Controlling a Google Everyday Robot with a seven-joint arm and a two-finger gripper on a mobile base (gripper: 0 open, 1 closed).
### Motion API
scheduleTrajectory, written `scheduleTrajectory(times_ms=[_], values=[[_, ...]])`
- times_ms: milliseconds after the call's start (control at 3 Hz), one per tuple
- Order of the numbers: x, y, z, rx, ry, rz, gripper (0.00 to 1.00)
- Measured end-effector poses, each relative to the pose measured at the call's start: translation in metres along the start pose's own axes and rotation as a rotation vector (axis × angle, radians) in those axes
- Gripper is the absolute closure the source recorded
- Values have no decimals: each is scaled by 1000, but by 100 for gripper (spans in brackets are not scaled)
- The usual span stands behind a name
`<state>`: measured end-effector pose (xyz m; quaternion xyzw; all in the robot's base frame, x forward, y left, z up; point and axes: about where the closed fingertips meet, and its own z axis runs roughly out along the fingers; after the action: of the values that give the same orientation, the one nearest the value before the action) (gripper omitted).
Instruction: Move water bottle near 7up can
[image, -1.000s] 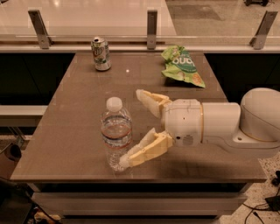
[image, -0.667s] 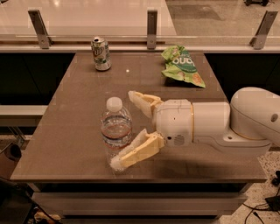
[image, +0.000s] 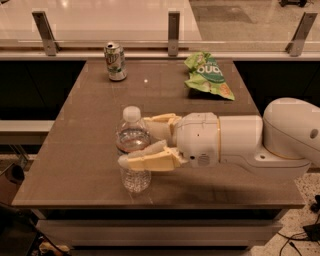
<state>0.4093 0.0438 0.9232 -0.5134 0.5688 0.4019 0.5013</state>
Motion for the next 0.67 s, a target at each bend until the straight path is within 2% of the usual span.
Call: scheduleTrajectory(times_ms=[667], values=[[-4,4,3,-5,5,-10,87]])
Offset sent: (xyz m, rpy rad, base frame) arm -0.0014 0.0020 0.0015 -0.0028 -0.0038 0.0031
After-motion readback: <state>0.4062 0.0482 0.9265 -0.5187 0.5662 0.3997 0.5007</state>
